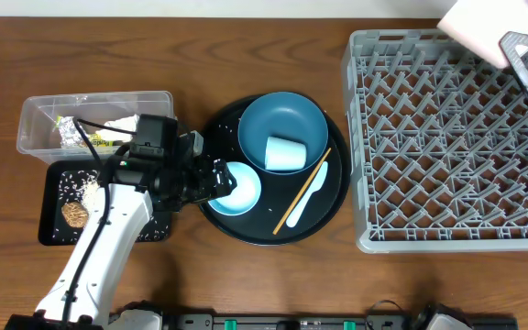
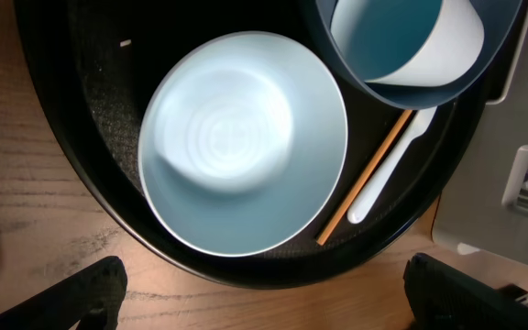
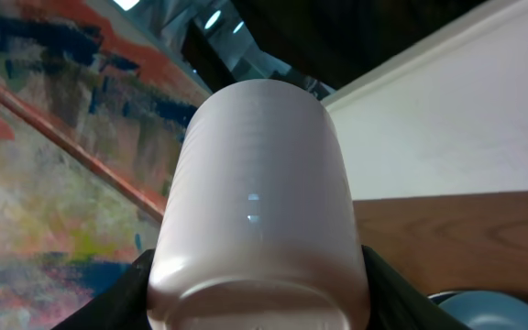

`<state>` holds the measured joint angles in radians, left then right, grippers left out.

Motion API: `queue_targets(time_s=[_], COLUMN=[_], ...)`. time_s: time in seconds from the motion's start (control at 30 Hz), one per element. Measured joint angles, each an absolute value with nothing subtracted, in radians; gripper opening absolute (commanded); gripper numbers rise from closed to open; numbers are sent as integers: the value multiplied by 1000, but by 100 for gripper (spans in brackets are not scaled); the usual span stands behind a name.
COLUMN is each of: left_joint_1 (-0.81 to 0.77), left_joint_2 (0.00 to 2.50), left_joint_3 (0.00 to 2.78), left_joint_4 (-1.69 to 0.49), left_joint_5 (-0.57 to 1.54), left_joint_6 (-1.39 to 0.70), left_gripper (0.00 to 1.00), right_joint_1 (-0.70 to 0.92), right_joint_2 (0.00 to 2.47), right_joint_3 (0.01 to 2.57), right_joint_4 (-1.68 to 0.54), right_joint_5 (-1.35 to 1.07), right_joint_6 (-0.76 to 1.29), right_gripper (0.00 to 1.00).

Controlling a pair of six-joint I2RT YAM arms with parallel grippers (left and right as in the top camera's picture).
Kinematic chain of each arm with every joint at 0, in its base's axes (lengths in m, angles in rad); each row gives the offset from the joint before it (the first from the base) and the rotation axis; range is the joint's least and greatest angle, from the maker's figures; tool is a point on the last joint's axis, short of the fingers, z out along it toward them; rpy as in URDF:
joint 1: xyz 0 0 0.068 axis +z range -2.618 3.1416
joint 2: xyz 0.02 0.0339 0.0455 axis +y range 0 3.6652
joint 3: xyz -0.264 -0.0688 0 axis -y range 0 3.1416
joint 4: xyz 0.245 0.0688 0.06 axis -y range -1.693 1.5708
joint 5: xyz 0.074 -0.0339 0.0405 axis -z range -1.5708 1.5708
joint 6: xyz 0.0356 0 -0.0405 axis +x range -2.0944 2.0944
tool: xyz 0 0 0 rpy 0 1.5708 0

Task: Sort waste into correct bins and load items into the dishwasher rack
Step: 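Carry the pink cup with the right gripper over the dish rack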

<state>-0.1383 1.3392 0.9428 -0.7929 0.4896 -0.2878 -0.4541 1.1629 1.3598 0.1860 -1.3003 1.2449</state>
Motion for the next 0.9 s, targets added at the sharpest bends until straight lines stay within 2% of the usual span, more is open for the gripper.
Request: queue_targets(time_s=[0.13,0.3,0.5,0.67,0.9], left_joint_1=[-138,-138,-138,-138,-138], left_joint_2=[1339,1339,1339,1339,1339], left_joint_3=[943,943,943,943,943], left_joint_4=[-793,-793,-793,-794,-793], left_joint_5=[490,490,490,490,490], left_joint_6=[-287,-287,-287,-287,-287], left_gripper=[98,98,98,98,98], right_joint_1=[-439,-424,-296,-188,-121], right_joint_2=[1163,1162,1166,1191,1283], right_joint_3=[1364,1383,1530,1666,1695], right_joint_4=[26,-304,-791,-961,-1088], right_joint_5=[-1274,-1170,-872,-615,-303], right_joint_6=[1157,950,612,397,253], right_gripper=[21,22,23,23,23])
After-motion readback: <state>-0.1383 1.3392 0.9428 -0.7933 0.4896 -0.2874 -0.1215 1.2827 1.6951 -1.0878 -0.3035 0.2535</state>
